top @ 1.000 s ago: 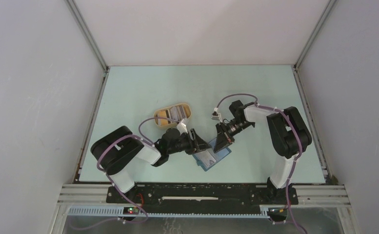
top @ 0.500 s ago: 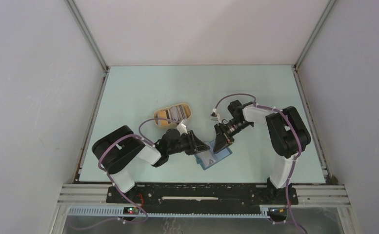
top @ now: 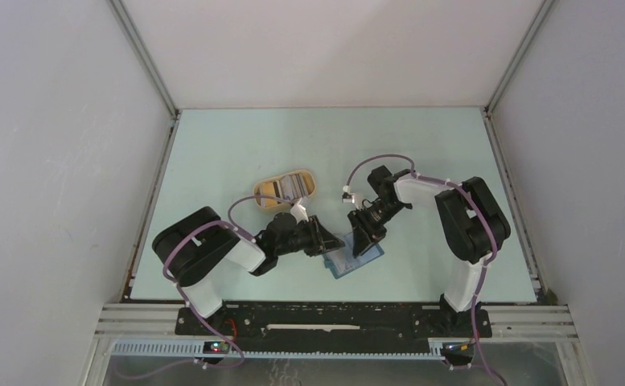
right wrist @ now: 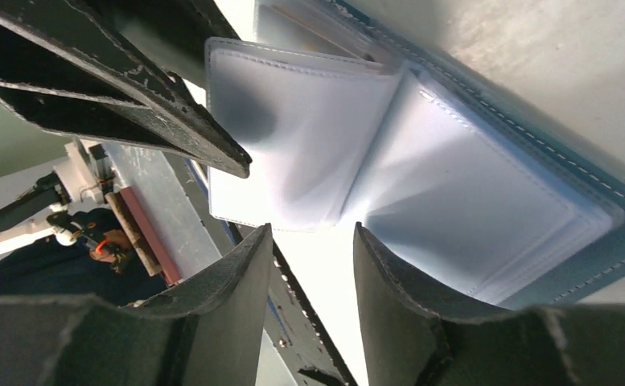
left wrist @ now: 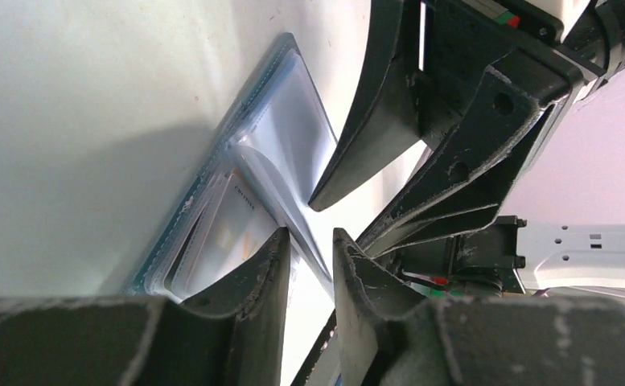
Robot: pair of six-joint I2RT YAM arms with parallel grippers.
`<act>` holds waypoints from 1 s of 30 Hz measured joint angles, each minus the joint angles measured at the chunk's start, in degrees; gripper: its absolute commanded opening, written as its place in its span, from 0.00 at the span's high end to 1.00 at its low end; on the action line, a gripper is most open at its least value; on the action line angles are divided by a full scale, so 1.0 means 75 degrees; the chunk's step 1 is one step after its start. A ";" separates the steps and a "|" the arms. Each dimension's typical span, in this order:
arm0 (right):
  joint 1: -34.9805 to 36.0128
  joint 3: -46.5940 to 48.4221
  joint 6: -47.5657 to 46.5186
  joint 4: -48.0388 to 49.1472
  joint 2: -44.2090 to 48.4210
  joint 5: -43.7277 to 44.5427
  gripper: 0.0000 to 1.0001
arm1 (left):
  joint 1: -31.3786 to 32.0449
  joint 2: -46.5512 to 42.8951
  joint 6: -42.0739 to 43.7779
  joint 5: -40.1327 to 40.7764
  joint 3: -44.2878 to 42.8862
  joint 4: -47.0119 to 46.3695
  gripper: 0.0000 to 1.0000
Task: Put the credit cards into the card holder
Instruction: Turn over the card slot in the card holder.
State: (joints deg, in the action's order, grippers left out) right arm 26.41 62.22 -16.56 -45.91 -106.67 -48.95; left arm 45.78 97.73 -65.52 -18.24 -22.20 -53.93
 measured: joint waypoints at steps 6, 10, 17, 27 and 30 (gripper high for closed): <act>0.0096 0.0000 -0.0146 0.0006 0.0239 0.0338 0.34 | -0.0009 0.0026 0.0000 0.0000 0.0003 0.0017 0.69; 0.0262 0.0000 -0.0481 -0.0009 0.0743 0.0458 0.32 | -0.0009 0.0032 0.0000 0.0000 0.0006 0.0015 0.69; 0.1349 -0.0341 -0.1364 0.0516 0.1909 0.1620 0.27 | -0.0029 0.0044 0.0003 0.0000 0.0087 0.0015 0.70; 0.1961 -0.1064 -0.2087 0.1469 0.2215 0.2862 0.24 | -0.0102 0.0096 0.0000 -0.0020 0.0117 -0.0012 0.70; 0.2081 -0.1099 -0.2107 0.1667 0.2215 0.3086 0.23 | -0.0108 0.0105 -0.0006 -0.0032 0.0160 -0.0140 0.69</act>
State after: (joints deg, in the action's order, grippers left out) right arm 42.02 53.98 -32.36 -33.41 -90.06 -25.80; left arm 44.97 98.52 -65.56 -18.48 -20.99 -54.98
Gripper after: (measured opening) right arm 0.760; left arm 0.299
